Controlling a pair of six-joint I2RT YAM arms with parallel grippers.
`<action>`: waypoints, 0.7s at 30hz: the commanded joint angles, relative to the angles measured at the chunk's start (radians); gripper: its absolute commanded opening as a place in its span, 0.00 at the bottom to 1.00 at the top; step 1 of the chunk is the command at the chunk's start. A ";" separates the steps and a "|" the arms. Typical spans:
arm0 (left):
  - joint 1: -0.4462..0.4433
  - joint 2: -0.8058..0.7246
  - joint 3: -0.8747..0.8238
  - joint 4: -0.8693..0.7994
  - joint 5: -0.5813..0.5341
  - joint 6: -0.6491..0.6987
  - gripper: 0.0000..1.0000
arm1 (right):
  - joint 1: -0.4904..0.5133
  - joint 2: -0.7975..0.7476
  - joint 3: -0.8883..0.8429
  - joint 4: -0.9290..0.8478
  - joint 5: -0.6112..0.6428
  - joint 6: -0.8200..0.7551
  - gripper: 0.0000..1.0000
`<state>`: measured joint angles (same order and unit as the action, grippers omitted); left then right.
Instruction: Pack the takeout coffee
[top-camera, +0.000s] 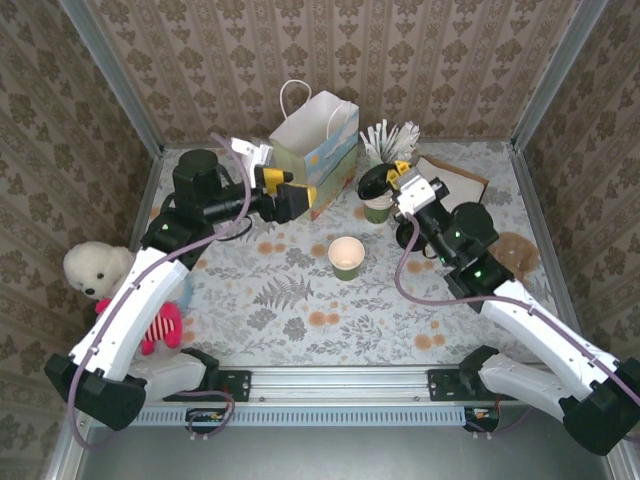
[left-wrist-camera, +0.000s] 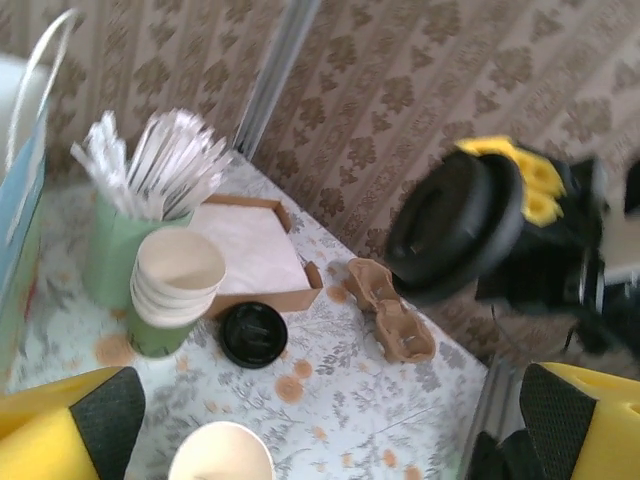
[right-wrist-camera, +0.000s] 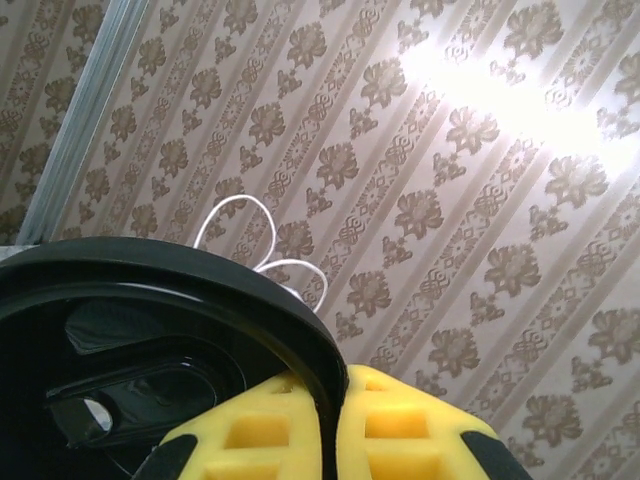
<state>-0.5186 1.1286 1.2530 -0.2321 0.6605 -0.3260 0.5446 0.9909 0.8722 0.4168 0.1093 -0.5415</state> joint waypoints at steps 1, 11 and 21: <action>-0.078 -0.039 -0.038 0.090 -0.004 0.260 1.00 | 0.013 0.010 0.139 -0.153 0.037 0.157 0.00; -0.254 0.049 -0.077 0.357 -0.348 0.302 0.94 | 0.131 0.080 0.190 -0.179 0.253 0.273 0.00; -0.255 0.149 -0.016 0.397 -0.416 0.272 0.72 | 0.164 0.109 0.220 -0.220 0.279 0.318 0.00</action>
<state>-0.7673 1.2648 1.1870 0.1200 0.2924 -0.0574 0.7002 1.0950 1.0527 0.2028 0.3511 -0.2630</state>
